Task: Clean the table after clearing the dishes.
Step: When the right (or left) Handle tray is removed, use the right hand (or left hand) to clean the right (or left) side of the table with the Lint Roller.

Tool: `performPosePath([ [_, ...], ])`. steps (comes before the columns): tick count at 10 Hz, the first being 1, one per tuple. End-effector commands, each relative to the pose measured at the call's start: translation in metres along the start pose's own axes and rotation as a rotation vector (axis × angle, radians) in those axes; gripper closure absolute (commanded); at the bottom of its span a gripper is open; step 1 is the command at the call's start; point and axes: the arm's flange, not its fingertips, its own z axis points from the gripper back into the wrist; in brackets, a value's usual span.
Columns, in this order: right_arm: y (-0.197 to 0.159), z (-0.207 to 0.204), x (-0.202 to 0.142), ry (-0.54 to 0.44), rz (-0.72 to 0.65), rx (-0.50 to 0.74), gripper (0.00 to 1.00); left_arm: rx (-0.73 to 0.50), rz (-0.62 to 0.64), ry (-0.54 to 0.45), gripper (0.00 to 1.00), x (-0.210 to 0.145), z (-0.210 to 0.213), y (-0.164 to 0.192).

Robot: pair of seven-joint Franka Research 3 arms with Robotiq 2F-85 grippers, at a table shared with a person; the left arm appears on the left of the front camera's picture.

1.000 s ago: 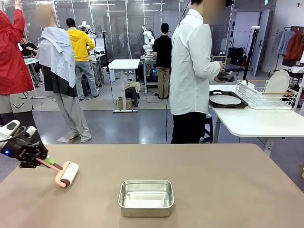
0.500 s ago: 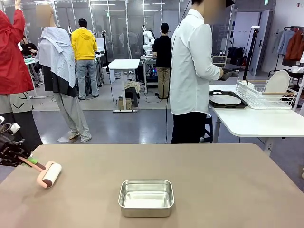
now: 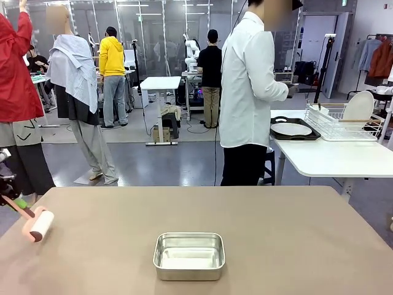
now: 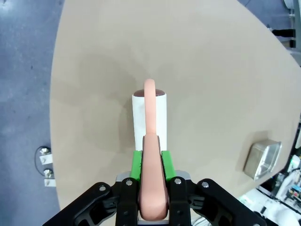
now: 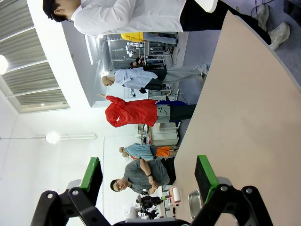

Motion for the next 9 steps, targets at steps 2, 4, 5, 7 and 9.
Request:
performPosePath([
  [2,0.003,0.003,-0.002,0.009,0.012,-0.004,0.0,0.009,-0.092,-0.088,0.8,-0.016,0.054,-0.051],
  [4,0.003,0.003,-0.002,0.009,0.012,-0.004,0.0,0.028,-0.182,-0.151,0.8,-0.027,0.081,-0.087],
  [5,0.003,0.003,-0.002,0.009,0.012,-0.004,0.0,-0.009,-0.194,-0.148,0.8,-0.033,0.084,-0.097],
  [7,0.003,0.003,-0.002,0.009,0.012,-0.004,0.0,0.007,-0.156,-0.137,0.8,-0.013,0.08,-0.077],
  [9,0.003,0.003,-0.002,0.009,0.012,-0.004,0.0,0.007,-0.156,-0.137,0.8,-0.013,0.08,-0.077],
])
